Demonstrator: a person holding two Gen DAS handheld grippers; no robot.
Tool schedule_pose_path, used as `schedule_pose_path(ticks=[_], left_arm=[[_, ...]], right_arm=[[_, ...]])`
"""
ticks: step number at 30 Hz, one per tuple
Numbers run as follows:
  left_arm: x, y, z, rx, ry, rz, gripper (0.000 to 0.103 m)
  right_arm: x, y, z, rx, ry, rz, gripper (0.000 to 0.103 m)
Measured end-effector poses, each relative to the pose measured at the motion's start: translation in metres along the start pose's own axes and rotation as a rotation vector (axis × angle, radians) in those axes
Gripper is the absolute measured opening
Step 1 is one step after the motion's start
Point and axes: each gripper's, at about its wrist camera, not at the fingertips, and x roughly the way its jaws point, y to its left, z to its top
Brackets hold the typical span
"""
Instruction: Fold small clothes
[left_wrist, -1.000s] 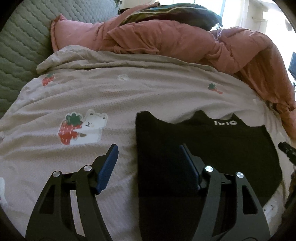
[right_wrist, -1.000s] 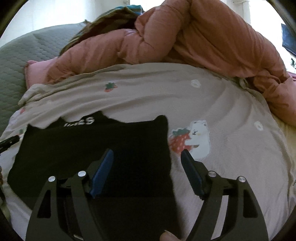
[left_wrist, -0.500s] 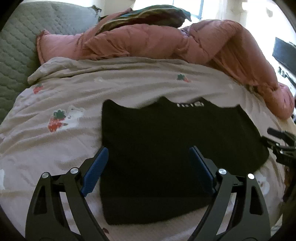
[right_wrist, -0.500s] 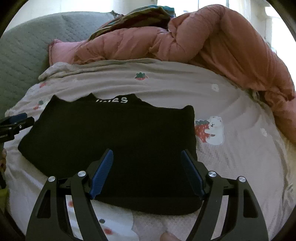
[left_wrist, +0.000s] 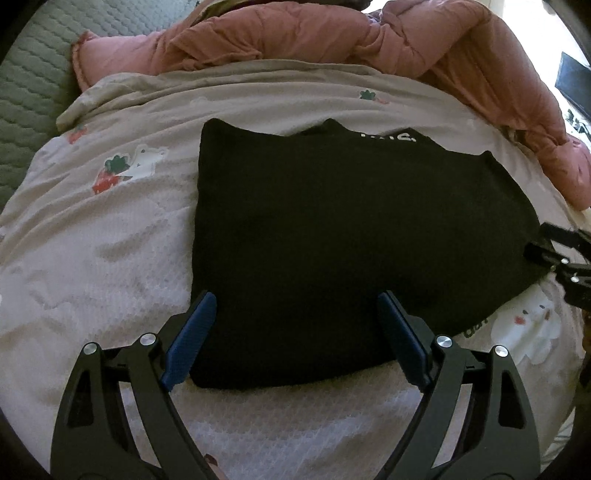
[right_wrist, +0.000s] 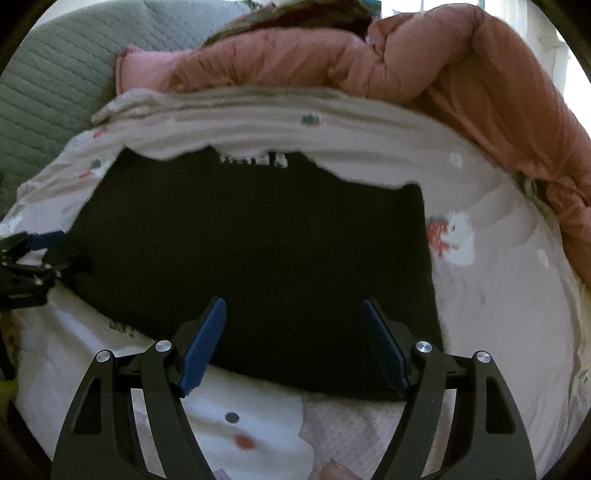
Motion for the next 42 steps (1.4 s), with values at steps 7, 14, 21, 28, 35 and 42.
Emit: schedule_pose_path(ticks=[7, 14, 21, 28, 35, 42], left_arm=[[-0.001, 0.000, -0.007, 0.003, 0.004, 0.019, 0.081], [-0.011, 0.004, -0.008, -0.041, 0.001, 0.010, 0.081], [-0.025, 0.008, -0.009, -0.073, -0.016, 0.009, 0.086], [-0.037, 0.014, -0.007, -0.095, -0.037, 0.025, 0.093], [-0.046, 0.023, -0.004, -0.116, -0.060, 0.036, 0.093], [-0.051, 0.034, -0.003, -0.139, -0.074, 0.053, 0.093]], right_arm=[[0.007, -0.013, -0.012, 0.080, 0.039, 0.034, 0.087], [-0.015, -0.008, -0.013, 0.063, -0.011, 0.061, 0.087], [-0.038, 0.009, -0.006, 0.010, -0.070, 0.089, 0.094], [-0.053, 0.023, 0.001, -0.033, -0.105, 0.106, 0.095], [-0.061, 0.038, 0.005, -0.071, -0.124, 0.112, 0.096], [-0.064, 0.056, 0.007, -0.109, -0.135, 0.124, 0.096]])
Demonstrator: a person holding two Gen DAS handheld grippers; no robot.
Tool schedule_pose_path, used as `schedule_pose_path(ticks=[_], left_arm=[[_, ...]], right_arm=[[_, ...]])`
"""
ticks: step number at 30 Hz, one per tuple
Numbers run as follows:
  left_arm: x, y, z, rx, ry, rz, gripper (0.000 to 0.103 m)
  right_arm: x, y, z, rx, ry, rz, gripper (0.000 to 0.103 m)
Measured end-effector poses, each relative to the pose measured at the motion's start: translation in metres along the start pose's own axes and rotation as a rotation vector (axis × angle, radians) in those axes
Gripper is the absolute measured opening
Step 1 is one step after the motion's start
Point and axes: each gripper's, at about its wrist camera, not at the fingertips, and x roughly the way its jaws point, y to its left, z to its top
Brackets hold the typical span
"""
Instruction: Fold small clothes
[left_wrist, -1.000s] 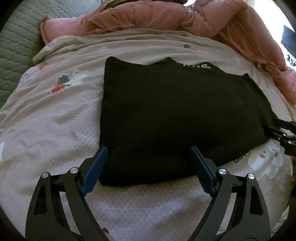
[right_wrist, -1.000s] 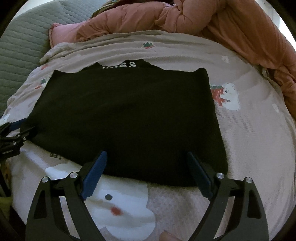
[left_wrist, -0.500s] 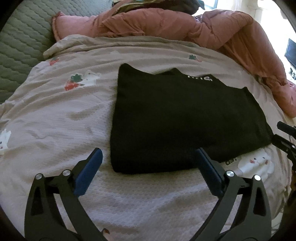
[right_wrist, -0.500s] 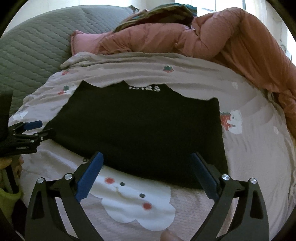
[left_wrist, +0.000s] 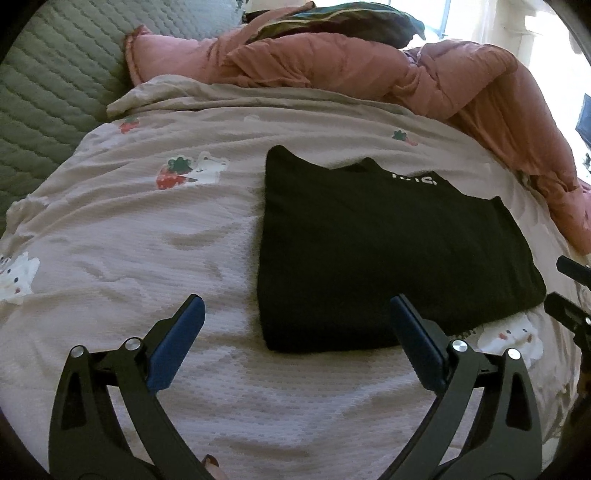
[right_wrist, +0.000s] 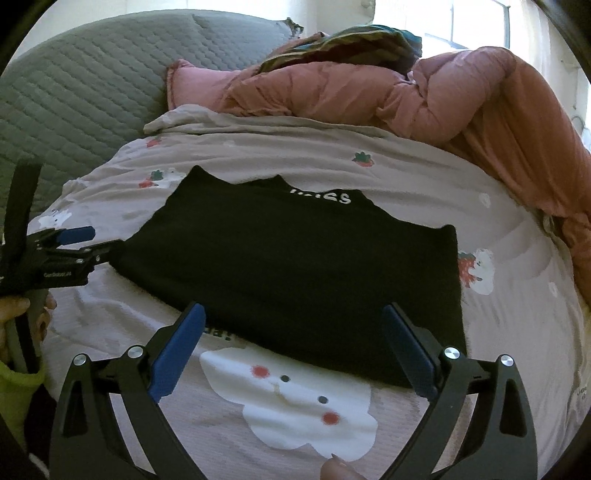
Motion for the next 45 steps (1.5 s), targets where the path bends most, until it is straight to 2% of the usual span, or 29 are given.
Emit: schedule_pose_path(ticks=[9, 18, 24, 31, 35, 45], left_arm=[[0.001, 0.020, 0.003, -0.044, -0.010, 0.033, 0.093], [0.013, 0.043, 0.004, -0.089, 0.010, 0.072, 0.093], [0.022, 0.053, 0.010, -0.101, 0.031, 0.092, 0.093], [0.030, 0.061, 0.022, -0.122, 0.038, 0.108, 0.093], [0.036, 0.061, 0.031, -0.117, 0.048, 0.113, 0.093], [0.051, 0.055, 0.046, -0.096, 0.066, 0.124, 0.093]], right_arm=[[0.015, 0.036, 0.004, -0.078, 0.008, 0.027, 0.096], [0.046, 0.077, 0.009, -0.168, 0.043, 0.070, 0.096], [0.071, 0.102, 0.009, -0.236, 0.073, 0.070, 0.096], [0.096, 0.122, 0.006, -0.310, 0.099, 0.057, 0.096], [0.107, 0.136, 0.004, -0.380, 0.089, 0.004, 0.096], [0.129, 0.145, 0.015, -0.413, 0.066, -0.069, 0.098]])
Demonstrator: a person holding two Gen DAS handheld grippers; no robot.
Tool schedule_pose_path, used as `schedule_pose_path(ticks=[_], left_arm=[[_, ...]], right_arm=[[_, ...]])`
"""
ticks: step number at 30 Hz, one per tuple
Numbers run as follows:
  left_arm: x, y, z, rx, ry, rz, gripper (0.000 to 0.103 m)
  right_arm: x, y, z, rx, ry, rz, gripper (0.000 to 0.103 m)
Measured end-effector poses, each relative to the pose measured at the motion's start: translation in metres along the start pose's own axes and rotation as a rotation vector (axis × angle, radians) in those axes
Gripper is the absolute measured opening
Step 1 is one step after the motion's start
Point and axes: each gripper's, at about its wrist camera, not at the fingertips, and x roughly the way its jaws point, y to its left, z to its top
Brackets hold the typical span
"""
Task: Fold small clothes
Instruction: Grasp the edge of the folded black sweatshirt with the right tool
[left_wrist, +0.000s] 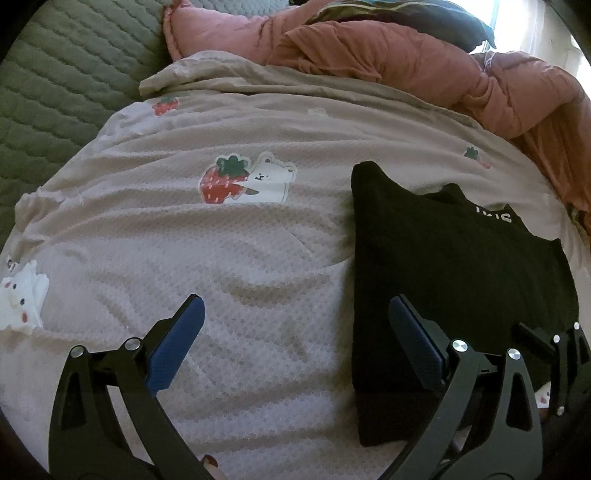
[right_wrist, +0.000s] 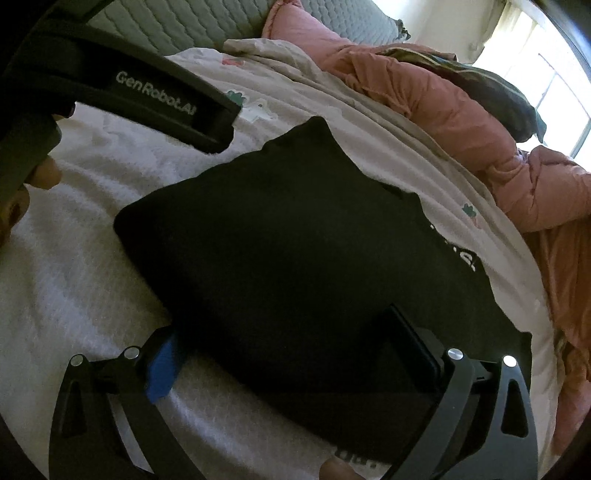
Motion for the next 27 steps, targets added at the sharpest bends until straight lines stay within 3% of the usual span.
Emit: schedule_pose_path(ticks=[7, 9, 10, 12, 18, 27], left_arm=[[0.010, -0.007, 0.006, 0.022, 0.026, 0.015, 0.093], [0.011, -0.010, 0.008, 0.026, 0.028, 0.015, 0.093], [0.012, -0.011, 0.010, 0.030, 0.030, 0.013, 0.093], [0.014, -0.014, 0.013, 0.038, 0.032, 0.014, 0.093], [0.016, -0.023, 0.022, 0.038, 0.042, -0.020, 0.093], [0.022, -0.040, 0.030, 0.021, 0.081, -0.121, 0.093]], right_arm=[[0.000, -0.006, 0.004, 0.010, -0.039, -0.024, 0.094], [-0.003, -0.009, 0.004, 0.018, -0.054, -0.005, 0.075], [-0.005, -0.010, 0.004, 0.021, -0.064, -0.002, 0.073], [-0.010, -0.011, 0.003, 0.021, -0.084, 0.014, 0.056], [-0.021, -0.014, 0.001, 0.005, -0.125, 0.019, 0.024], [-0.038, -0.033, -0.005, 0.089, -0.186, 0.081, 0.016]])
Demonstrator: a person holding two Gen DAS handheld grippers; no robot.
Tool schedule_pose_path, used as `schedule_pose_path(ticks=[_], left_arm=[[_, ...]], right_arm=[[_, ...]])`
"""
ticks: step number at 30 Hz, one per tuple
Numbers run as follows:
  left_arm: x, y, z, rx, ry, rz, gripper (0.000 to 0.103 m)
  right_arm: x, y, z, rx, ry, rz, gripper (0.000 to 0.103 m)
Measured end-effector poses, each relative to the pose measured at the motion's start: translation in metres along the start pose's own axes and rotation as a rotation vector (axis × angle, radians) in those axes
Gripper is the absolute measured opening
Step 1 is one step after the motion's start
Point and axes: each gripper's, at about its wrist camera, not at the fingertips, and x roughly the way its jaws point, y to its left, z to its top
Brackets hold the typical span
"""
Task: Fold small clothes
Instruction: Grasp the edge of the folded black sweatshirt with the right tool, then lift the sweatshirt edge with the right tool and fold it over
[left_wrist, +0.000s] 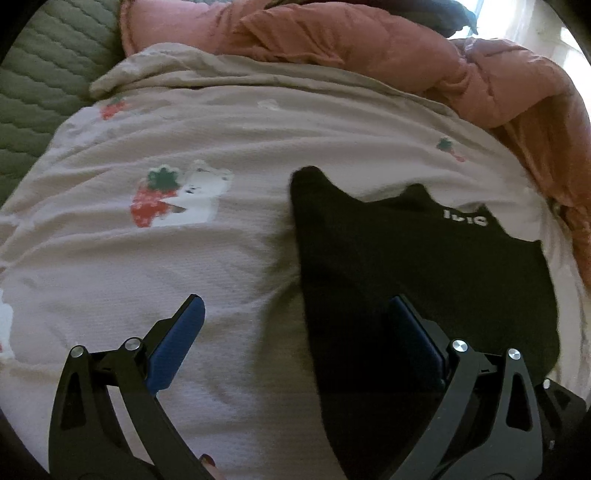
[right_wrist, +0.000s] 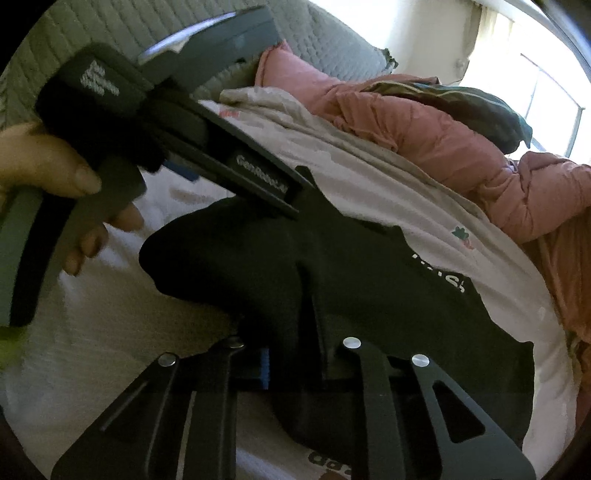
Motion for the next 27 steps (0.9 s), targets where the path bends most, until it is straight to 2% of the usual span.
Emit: schedule_pose_path(ticks=[2, 6, 9, 12, 13, 14, 17, 20, 27], left_arm=[[0.002, -0.003, 0.000, -0.019, 0.011, -0.048, 0.093], [0.006, -0.003, 0.002, -0.114, 0.042, -0.242, 0.093], [0.006, -0.008, 0.002, -0.141, 0.045, -0.311, 0.093], [0.002, -0.022, 0.003, -0.143, 0.047, -0.383, 0.070], [0.001, -0.027, 0.004, -0.142, 0.049, -0.411, 0.057], [-0.002, -0.034, 0.004, -0.132, 0.051, -0.423, 0.047], [-0.014, -0.056, 0.006, -0.079, 0.028, -0.411, 0.039], [-0.023, -0.072, 0.010, -0.037, 0.013, -0.398, 0.035], [-0.042, -0.114, 0.013, 0.036, -0.016, -0.390, 0.035]], right_arm=[[-0.005, -0.006, 0.000, 0.031, -0.016, 0.014, 0.015], [-0.016, -0.016, -0.001, 0.063, -0.055, 0.016, 0.014], [-0.026, -0.024, -0.002, 0.086, -0.078, 0.014, 0.014], [-0.035, -0.032, -0.005, 0.106, -0.098, 0.004, 0.013], [-0.038, -0.033, -0.006, 0.112, -0.102, 0.001, 0.012], [-0.040, -0.035, -0.006, 0.118, -0.105, 0.001, 0.010], [-0.051, -0.043, -0.011, 0.140, -0.127, -0.007, 0.008], [-0.062, -0.053, -0.017, 0.175, -0.144, -0.015, 0.008], [-0.080, -0.079, -0.037, 0.259, -0.162, -0.029, 0.008]])
